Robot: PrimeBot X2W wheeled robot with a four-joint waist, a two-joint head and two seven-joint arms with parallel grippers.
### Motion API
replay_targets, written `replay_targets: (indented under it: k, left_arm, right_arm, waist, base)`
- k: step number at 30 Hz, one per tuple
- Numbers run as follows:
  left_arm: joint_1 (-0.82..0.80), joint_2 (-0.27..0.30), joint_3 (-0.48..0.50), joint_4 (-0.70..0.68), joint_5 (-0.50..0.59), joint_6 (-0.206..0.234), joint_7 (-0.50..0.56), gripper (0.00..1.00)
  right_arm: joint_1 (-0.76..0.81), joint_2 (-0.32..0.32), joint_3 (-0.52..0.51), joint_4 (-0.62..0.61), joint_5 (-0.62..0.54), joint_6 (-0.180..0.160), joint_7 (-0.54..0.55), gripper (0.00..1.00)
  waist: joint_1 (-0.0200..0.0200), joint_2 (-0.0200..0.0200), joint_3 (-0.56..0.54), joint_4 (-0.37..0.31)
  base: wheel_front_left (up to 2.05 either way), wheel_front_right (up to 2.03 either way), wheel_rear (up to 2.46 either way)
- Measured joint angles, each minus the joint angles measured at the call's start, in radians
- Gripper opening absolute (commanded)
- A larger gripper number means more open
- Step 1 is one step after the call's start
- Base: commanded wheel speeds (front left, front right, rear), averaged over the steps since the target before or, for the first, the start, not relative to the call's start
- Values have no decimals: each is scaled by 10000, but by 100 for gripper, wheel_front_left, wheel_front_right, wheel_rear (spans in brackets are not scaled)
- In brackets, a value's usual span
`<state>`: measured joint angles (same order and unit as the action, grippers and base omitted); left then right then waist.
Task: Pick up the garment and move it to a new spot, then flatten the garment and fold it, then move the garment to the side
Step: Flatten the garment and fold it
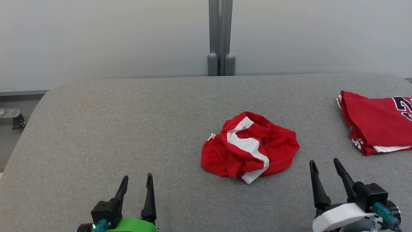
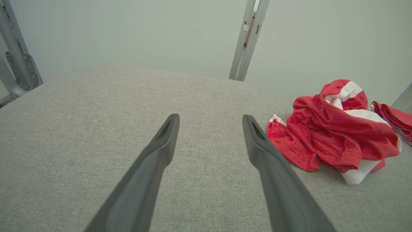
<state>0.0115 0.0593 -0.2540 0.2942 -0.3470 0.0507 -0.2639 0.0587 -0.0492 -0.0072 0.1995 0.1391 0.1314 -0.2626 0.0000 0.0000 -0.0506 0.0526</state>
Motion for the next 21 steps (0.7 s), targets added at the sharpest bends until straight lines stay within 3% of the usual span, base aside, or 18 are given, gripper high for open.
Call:
replay_targets:
  k: [7, 13, 21]
  left_arm:
    - [-82, -58, -849, 326, 136, -445, 0, 100]
    - [-789, -88, -2656, 706, -303, -857, 0, 100]
    - [-2377, -111, -4585, 1778, -1296, -686, 0, 100]
  right_arm:
    - [-33, 0, 33, -36, -31, 0, 0, 100]
    - [-195, 0, 150, -48, -107, 0, 0, 100]
    - [-591, 4, 395, -128, -132, 0, 0, 100]
  waist:
    - [0, 0, 150, -148]
    - [0, 0, 354, -448]
    - [0, 0, 789, -1112]
  base:
    - [0, 0, 0]
    - [0, 0, 0]
    - [0, 0, 0]
